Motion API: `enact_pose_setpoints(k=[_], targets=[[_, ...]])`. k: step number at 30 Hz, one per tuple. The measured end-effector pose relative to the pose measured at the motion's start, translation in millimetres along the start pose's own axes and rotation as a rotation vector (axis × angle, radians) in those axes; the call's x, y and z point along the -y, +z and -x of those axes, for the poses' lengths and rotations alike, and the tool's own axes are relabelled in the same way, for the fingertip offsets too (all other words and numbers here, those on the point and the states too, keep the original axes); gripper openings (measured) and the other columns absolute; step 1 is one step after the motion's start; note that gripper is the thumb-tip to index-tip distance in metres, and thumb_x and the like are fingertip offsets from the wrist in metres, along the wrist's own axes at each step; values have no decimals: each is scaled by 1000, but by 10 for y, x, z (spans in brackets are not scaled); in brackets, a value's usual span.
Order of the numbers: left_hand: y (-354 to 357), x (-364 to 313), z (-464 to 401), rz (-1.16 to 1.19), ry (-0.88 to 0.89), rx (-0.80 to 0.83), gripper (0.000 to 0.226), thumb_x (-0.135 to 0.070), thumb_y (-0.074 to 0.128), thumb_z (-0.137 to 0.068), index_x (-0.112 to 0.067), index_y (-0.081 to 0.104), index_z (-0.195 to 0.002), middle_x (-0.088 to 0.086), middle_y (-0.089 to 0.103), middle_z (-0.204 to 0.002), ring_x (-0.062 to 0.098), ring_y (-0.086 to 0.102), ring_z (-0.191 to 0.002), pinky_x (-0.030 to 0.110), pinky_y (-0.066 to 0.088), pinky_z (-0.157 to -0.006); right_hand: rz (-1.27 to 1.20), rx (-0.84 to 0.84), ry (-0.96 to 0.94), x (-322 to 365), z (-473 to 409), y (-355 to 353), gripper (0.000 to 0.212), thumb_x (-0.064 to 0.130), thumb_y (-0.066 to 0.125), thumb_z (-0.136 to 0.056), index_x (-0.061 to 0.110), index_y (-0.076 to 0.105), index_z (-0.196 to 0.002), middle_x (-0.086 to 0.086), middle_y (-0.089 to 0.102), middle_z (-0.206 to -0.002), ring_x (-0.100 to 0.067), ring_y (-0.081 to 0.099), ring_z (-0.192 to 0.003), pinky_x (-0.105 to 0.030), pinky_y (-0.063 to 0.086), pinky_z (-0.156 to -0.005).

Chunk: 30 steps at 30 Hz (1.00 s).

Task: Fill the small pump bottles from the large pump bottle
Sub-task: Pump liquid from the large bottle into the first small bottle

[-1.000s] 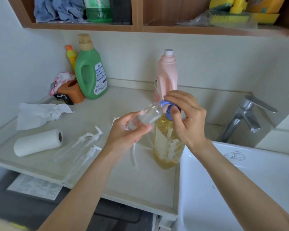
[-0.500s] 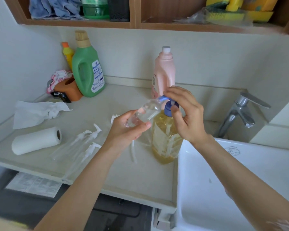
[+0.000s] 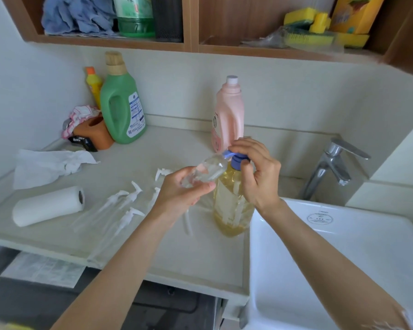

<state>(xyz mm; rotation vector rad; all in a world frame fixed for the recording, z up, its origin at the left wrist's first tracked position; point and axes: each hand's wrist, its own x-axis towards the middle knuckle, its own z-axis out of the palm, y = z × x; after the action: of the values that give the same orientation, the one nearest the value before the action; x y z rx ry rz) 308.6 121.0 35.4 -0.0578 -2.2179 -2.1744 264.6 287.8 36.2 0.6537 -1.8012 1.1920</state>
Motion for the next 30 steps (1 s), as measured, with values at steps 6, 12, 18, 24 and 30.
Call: enact_pose_setpoints(k=[6,12,18,24,30], targets=[[-39,-37,0,12,21,51,21,-15,78,-74,-15,68,-92,-2,46,-69,12,37,-48,17,33,-47,30,36,-4,76,-75,-89,35,2,42,-77,1,73,-91,3,66,-99,-12,61,-103,-25,45,-96],[8,-86,-17,57,35,55,11,-7,73,-81,-17,66,-80,0,46,-68,13,36,-48,20,27,-46,52,71,-1,160,-254,-161,31,5,44,-81,5,75,-89,8,66,-98,-13,62,-98,-20,45,-92],[16,10,-50,65,16,58,13,-11,77,-74,-15,66,-80,-4,45,-65,13,34,-48,21,27,-46,19,33,5,63,-143,-104,33,2,43,-79,2,74,-90,4,67,-98,-11,61,-101,-23,45,-95],[-14,63,-70,52,3,73,14,-21,78,-68,-18,68,-77,3,45,-71,15,34,-49,19,29,-44,33,27,-12,36,-63,-47,33,2,41,-74,-1,72,-86,-7,71,-91,-13,62,-97,-18,45,-90],[-41,49,-65,-13,32,110,11,-25,78,-70,-24,69,-77,-9,57,-65,15,53,-61,19,40,-53,96,87,17,168,-142,-147,35,3,43,-78,6,74,-93,5,68,-104,-7,59,-106,-20,42,-97]])
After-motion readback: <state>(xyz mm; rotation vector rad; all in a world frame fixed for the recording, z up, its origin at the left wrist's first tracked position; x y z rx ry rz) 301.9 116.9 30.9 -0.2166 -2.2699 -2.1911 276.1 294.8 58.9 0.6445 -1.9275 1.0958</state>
